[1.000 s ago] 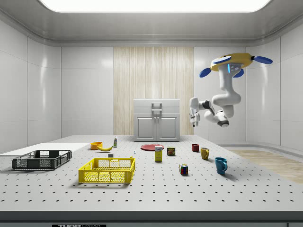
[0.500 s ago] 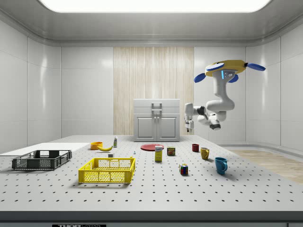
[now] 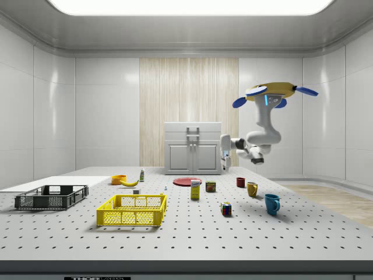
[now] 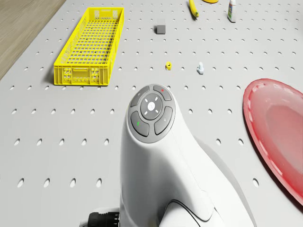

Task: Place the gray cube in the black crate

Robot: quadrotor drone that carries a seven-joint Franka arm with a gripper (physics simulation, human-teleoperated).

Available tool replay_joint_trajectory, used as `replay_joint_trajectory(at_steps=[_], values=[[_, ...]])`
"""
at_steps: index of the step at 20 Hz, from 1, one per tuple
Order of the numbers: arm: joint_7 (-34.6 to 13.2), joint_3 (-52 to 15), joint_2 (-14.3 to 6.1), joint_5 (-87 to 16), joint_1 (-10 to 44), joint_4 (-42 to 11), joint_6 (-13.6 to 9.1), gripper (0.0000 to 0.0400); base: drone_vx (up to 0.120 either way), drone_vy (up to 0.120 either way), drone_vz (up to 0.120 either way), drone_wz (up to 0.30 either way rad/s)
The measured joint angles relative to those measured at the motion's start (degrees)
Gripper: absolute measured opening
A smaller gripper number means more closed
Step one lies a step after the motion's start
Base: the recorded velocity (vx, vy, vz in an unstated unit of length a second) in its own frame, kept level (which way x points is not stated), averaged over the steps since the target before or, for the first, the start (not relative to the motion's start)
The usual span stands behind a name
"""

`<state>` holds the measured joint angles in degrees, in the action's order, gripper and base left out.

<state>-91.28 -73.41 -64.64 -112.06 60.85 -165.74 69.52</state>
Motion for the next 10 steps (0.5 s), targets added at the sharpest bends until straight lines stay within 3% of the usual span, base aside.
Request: replay_joint_trajectory(at_steps=[8,10], values=[[-0.84,-0.8,-2.34,1.22,0.91,0.17,2.05,0.04,0.12,0.0,-0.12,0.0],[-1.02,-0.98,-2.9,1.51,1.1,0.21,2.56,0.04,0.12,0.0,-0.04,0.0]])
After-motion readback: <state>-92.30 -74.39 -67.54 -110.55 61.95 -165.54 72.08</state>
